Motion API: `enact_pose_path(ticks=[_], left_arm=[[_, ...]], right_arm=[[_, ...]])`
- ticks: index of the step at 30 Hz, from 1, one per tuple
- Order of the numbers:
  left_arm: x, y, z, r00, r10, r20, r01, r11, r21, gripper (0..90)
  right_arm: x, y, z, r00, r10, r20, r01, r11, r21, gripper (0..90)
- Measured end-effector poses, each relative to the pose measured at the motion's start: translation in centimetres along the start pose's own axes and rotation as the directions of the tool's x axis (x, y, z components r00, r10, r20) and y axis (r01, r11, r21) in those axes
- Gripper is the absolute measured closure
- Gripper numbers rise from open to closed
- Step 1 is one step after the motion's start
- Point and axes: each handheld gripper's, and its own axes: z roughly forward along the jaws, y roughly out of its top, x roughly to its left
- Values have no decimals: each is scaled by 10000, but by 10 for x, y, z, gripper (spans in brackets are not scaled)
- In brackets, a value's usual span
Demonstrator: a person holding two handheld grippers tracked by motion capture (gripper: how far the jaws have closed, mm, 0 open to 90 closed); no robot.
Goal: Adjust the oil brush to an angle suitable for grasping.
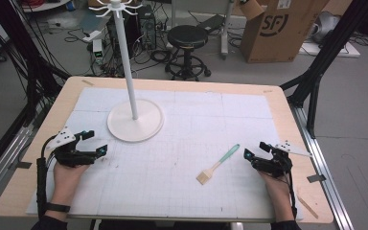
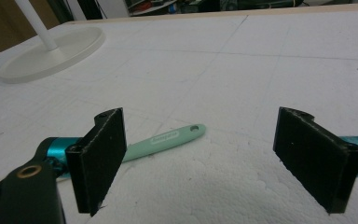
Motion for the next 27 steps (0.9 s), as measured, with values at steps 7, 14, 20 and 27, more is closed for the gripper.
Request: enact_pose_path(ticks=[7,14,20,27], left_arm=[[1,0,0,9999,-141,-62,141,9999,-26,150],[4,0,-2,9991,-427,19,427,9989,-197,150],[2,2,-4,9997,-224,71,227,9990,-389,149],[-5,7,-8,9994,-20,334,52,9954,-961,147]], right_arm=[[-3,0,-1,9997,238,54,-237,9996,-120,164],[-6,1,-2,9983,584,73,-581,9979,-301,165],[-5,1,-4,9991,241,343,-229,9991,-364,167],[-6,1,-3,9993,205,301,-194,9992,-355,168]])
